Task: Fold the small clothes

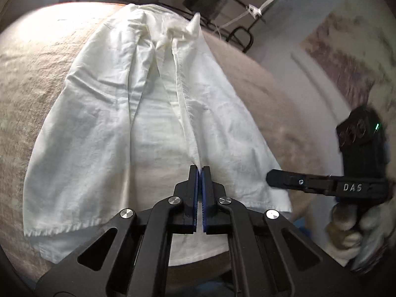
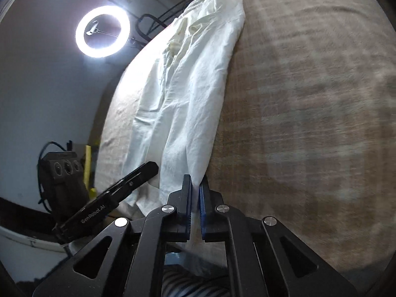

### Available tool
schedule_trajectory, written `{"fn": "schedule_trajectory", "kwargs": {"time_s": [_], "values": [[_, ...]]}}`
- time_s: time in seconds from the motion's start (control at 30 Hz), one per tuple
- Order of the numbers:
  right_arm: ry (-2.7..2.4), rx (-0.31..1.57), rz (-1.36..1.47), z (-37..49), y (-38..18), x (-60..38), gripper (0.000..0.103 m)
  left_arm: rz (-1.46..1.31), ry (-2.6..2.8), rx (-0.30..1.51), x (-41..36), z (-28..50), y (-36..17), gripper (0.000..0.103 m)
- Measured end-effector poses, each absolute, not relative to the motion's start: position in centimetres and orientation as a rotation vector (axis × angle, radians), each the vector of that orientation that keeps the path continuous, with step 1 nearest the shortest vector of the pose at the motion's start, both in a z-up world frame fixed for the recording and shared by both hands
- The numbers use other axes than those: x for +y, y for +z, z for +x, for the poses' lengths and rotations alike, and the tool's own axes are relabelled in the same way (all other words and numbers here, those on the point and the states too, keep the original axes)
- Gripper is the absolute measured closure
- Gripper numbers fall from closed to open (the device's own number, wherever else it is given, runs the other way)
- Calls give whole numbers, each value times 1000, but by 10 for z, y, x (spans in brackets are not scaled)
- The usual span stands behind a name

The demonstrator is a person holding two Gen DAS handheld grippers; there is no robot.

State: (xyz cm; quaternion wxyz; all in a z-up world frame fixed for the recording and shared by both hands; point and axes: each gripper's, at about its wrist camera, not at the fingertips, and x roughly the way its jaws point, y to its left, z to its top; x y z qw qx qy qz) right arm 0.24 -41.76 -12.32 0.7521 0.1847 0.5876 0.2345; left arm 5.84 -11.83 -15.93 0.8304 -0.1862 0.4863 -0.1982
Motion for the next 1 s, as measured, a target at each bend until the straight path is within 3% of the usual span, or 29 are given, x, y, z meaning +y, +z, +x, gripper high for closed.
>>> {"fn": "schedule_trajectory", "kwargs": {"time_s": [0.13,0.3,0.37,0.67,1.0], "values": [[446,1357,331,2,-151,-410,99,-423,-404,1080,-116,58,-180,103],[436,1333,201,-2,-141,-396,97,-319,-417,1062,-123,53,-165,103],[419,1307,142,-1,-132,-389,92,-282,-427,1057,-120,51,-151,103],[439,1067,113,38,-77,-389,92,-138,-464,979,-114,51,-86,103],[411,990,98,165,-62,-383,93,-288,-482,1111,-137,93,-126,103]]}}
